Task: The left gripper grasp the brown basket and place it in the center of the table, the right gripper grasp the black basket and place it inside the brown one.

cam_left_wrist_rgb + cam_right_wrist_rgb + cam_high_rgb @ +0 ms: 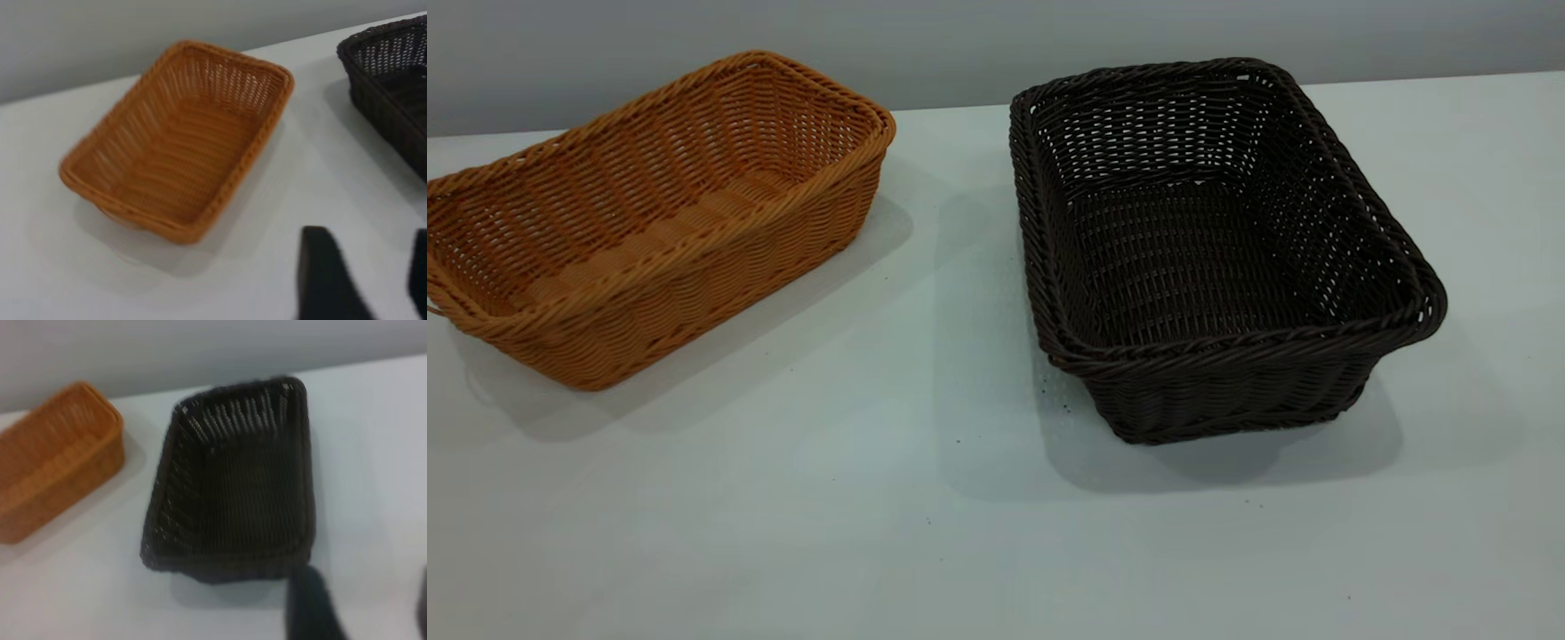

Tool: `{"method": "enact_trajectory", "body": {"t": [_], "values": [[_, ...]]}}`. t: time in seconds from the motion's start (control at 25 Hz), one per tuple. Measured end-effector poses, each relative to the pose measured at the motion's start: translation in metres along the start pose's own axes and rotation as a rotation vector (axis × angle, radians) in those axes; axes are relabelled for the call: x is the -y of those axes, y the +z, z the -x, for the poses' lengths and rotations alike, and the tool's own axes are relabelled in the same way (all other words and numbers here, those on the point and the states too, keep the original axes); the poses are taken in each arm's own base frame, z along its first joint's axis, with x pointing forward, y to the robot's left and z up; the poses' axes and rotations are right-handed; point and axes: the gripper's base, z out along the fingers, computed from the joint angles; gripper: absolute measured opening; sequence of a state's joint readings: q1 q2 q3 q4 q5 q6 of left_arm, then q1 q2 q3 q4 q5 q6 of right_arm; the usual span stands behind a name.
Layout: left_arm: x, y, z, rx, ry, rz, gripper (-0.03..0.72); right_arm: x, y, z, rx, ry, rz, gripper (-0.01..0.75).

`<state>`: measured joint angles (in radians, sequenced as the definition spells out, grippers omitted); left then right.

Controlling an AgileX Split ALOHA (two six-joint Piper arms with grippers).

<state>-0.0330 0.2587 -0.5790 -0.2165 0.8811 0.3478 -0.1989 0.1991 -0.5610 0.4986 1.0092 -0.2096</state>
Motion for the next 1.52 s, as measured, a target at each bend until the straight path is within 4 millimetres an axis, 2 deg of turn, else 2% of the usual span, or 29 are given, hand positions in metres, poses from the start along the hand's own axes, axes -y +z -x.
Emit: {"method": "enact_trajectory", "body": {"t": [0.12, 0.24, 0.48, 0.6, 0.76, 1.0, 1.32, 1.52], "values": [[-0.008, 0.018, 0.009, -0.026, 0.082, 0.021, 0.44, -0.001, 0.0, 0.023, 0.043, -0.043, -0.004, 0.505], [-0.014, 0.038, 0.021, -0.069, 0.134, 0.01, 0.521, 0.0, 0.007, 0.044, 0.067, -0.067, 0.006, 0.554], [-0.024, 0.08, 0.043, -0.179, 0.238, -0.037, 0.547, 0.01, 0.052, 0.064, -0.037, 0.021, 0.09, 0.567], [-0.023, 0.103, 0.049, -0.229, 0.267, -0.088, 0.546, 0.015, 0.077, 0.069, -0.104, 0.103, 0.147, 0.566], [-0.02, 0.137, 0.047, -0.276, 0.35, -0.124, 0.546, 0.02, 0.107, 0.073, -0.181, 0.292, 0.229, 0.568], [-0.02, 0.184, 0.039, -0.306, 0.395, -0.121, 0.546, 0.027, 0.138, 0.076, -0.22, 0.505, 0.294, 0.566], [-0.019, 0.238, 0.005, -0.465, 0.384, -0.169, 0.546, 0.036, 0.162, 0.067, -0.298, 0.699, 0.302, 0.566], [-0.018, 0.27, -0.011, -0.524, 0.377, -0.183, 0.546, 0.036, 0.165, 0.067, -0.299, 0.746, 0.318, 0.566]]}}
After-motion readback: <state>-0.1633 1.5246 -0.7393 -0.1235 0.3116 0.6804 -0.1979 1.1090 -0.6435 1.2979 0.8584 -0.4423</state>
